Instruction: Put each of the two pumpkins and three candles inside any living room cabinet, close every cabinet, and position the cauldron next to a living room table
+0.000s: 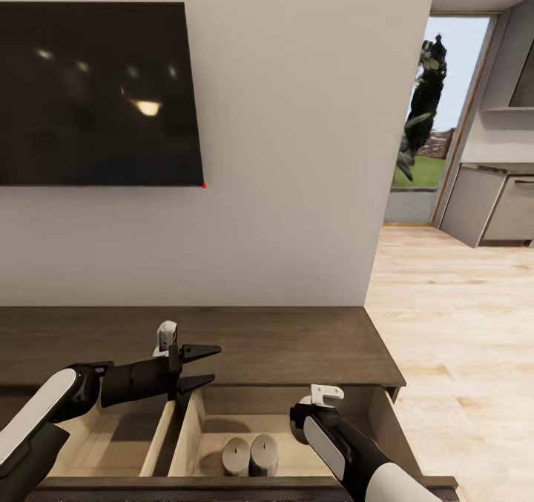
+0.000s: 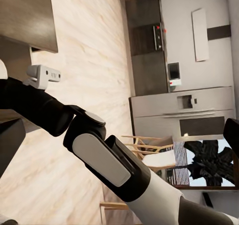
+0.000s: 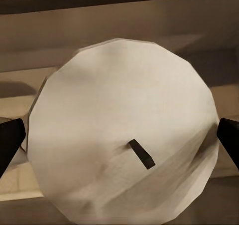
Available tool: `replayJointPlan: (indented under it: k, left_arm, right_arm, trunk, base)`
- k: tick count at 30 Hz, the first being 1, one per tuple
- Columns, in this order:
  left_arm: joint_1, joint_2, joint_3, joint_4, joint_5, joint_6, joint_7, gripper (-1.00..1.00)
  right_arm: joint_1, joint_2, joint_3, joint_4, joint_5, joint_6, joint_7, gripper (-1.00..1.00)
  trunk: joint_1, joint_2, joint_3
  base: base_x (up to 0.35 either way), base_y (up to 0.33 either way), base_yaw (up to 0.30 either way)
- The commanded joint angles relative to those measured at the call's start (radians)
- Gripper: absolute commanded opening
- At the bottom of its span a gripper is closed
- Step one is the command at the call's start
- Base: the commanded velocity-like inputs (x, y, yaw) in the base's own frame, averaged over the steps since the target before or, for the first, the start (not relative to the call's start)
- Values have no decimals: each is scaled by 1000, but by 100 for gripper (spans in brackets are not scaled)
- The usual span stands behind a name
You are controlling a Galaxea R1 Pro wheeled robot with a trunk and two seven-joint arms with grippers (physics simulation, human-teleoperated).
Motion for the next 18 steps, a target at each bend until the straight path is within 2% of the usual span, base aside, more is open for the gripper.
replayJointPlan:
  k: [1,18]
  left_arm:
    - [-1,1,-1,-1,11,0,9,100]
    - [-1,0,-1,-1,12,0,9,100]
  right_arm:
    - [-1,-1,6,-2,-6,3,-7,-100]
    - [-1,-1,8,-6,-1,1,-7,-100]
  trunk:
    - [4,-8,-4]
    - [69,-127,-57]
  base:
    - [0,0,0]
    - [0,0,0]
